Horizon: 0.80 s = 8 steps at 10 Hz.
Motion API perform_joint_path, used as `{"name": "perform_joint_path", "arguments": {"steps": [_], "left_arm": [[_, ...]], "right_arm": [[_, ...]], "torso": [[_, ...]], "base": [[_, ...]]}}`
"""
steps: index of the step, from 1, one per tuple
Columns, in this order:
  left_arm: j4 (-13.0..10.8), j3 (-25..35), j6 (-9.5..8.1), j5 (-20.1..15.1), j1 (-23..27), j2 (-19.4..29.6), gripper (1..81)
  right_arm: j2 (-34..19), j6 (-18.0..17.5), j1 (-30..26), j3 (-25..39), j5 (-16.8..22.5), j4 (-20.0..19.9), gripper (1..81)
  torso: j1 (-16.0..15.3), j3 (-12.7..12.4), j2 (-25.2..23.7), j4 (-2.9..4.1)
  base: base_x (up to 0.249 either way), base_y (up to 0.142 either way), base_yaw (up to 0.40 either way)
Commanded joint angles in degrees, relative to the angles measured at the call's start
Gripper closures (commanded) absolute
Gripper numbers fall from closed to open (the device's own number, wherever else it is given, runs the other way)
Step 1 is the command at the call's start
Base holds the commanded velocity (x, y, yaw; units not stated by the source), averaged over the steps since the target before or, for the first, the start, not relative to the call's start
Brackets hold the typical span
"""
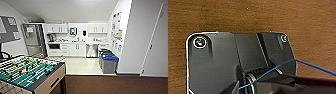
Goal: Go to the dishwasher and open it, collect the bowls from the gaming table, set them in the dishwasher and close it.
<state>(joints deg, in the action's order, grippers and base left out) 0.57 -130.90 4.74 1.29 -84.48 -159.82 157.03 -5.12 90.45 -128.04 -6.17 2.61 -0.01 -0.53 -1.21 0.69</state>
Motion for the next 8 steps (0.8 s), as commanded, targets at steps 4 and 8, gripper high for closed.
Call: {"name": "perform_joint_path", "arguments": {"steps": [4,8], "left_arm": [[-0.6,1.0,0.53,-2.8,3.5,0.5,1.0],[-0.4,1.0,0.53,-2.8,3.3,0.5,1.0]], "right_arm": [[-0.6,0.3,-3.1,-0.3,2.6,-0.3,1.0],[-0.5,-0.1,-3.4,0.2,2.6,-0.4,1.0]], "torso": [[0.0,0.0,0.0,0.00],[0.0,0.0,0.0,0.00]], "base": [[0.165,0.000,0.000],[0.171,0.000,0.000]]}}
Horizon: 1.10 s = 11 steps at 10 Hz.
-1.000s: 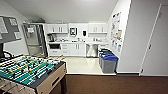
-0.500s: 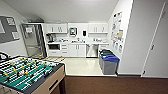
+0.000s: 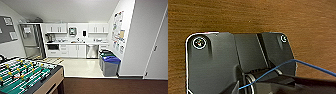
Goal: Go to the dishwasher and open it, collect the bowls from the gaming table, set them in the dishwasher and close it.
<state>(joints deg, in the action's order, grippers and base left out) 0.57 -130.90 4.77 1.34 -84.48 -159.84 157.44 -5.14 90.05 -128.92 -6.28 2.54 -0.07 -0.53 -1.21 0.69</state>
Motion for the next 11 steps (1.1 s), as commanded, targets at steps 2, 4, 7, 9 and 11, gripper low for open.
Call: {"name": "perform_joint_path", "arguments": {"steps": [2,4,7,9,11], "left_arm": [[-0.4,1.0,0.51,-2.8,3.2,0.5,1.0],[-0.4,1.0,0.51,-2.8,3.2,0.3,1.0],[-0.3,1.0,0.51,-2.9,3.2,0.2,1.0],[-0.2,1.0,0.51,-2.9,3.2,0.2,1.0],[-0.3,1.0,0.51,-2.9,3.2,0.1,1.0]], "right_arm": [[-0.8,0.0,-3.0,1.0,2.8,0.1,1.0],[-0.8,0.1,-2.9,0.8,2.7,0.2,1.0],[-0.6,0.3,-2.9,1.5,2.7,0.2,1.0],[-0.4,0.3,-3.0,1.3,2.5,0.0,1.0],[-0.4,0.3,-2.8,0.9,2.4,-0.1,1.0]], "torso": [[0.0,0.0,0.0,0.00],[0.0,0.0,0.0,0.00],[0.0,0.0,0.0,0.00],[0.0,0.0,0.0,0.00],[0.0,0.0,0.0,0.00]], "base": [[0.170,0.000,0.000],[0.170,0.000,0.000],[0.170,0.000,0.000],[0.171,0.000,0.000],[0.170,0.000,0.000]]}}
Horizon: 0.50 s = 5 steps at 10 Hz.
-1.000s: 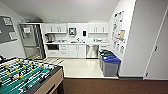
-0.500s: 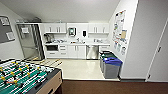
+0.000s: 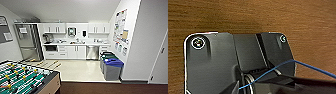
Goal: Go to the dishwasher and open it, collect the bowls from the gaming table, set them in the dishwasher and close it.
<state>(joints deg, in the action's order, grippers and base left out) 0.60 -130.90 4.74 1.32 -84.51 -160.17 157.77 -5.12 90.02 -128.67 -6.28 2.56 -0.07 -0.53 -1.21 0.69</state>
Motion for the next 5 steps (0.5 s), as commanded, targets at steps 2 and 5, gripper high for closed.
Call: {"name": "perform_joint_path", "arguments": {"steps": [2,5], "left_arm": [[-0.4,1.0,0.53,-2.9,3.2,0.4,1.0],[-0.4,1.0,0.53,-2.9,3.2,0.5,1.0]], "right_arm": [[-0.8,0.3,-2.7,0.7,2.1,-0.1,1.0],[-0.8,0.3,-2.9,0.7,2.1,-0.3,1.0]], "torso": [[0.0,0.0,0.0,0.00],[0.0,0.0,0.0,0.00]], "base": [[0.171,0.000,0.000],[0.170,0.000,0.000]]}}
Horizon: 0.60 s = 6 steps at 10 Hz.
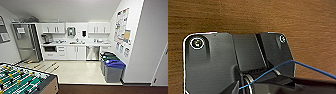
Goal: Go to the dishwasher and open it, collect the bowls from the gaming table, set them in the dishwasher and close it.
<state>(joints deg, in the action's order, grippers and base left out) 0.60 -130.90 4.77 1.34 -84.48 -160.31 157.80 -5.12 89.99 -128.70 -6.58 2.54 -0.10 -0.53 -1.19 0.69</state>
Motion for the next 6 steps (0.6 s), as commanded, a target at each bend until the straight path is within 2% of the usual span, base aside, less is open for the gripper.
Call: {"name": "perform_joint_path", "arguments": {"steps": [1,6], "left_arm": [[-0.4,1.0,0.51,-2.9,3.2,0.6,1.0],[-0.4,1.0,0.51,-2.9,3.2,0.5,1.0]], "right_arm": [[-0.8,0.3,-2.8,0.7,2.4,-0.3,1.0],[-0.9,0.3,-2.7,0.8,2.3,-0.1,1.0]], "torso": [[0.0,0.0,0.0,0.00],[0.0,0.0,0.0,0.00]], "base": [[0.170,0.000,0.000],[0.178,0.000,0.000]]}}
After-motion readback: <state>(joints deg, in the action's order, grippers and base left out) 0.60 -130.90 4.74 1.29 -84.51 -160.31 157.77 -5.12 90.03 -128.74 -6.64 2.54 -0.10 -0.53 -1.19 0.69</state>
